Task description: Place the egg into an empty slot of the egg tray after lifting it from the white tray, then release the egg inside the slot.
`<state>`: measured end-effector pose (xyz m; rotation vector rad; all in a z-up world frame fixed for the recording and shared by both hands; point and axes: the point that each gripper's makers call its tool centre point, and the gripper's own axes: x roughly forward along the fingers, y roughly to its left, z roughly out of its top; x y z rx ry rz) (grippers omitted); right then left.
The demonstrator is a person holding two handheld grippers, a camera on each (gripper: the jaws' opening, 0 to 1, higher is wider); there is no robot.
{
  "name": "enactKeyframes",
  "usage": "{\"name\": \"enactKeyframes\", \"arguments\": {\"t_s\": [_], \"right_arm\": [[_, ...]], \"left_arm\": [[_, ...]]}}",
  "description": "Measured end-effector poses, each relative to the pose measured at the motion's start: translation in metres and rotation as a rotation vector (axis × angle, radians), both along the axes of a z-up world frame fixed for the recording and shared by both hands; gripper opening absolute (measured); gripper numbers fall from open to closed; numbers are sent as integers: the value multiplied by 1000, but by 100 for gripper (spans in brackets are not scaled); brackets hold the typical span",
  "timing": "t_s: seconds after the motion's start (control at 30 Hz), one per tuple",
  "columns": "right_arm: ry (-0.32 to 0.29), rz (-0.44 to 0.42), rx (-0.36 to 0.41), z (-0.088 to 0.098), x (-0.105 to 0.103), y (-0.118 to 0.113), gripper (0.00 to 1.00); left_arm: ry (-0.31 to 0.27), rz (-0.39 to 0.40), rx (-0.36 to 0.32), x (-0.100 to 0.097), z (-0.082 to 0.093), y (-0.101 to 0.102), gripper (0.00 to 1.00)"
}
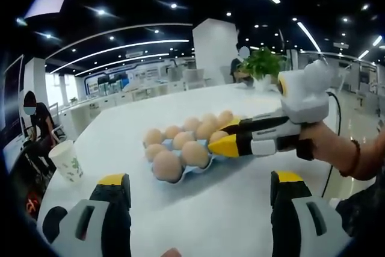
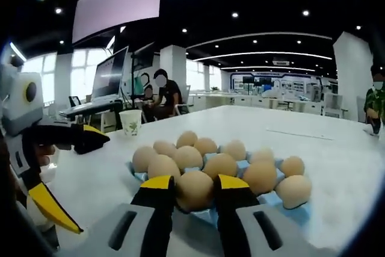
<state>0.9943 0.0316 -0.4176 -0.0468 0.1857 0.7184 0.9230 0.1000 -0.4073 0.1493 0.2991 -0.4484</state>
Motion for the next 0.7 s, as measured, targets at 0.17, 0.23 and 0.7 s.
{"name": "enactKeyframes", "arguments": {"t_s": [0.17,0.23,0.7], "right_arm": [[-10,2,31,5,-2,0,30],[-21,7,27,7,-3,1,33],[-45,-6,18,19,-2,-10,55]], "left_arm": [[-4,-7,-8,0,1,-3,99],[-7,-9,-12,0,2,-4,99],[-12,-14,-24,2,5,-8,100]]}}
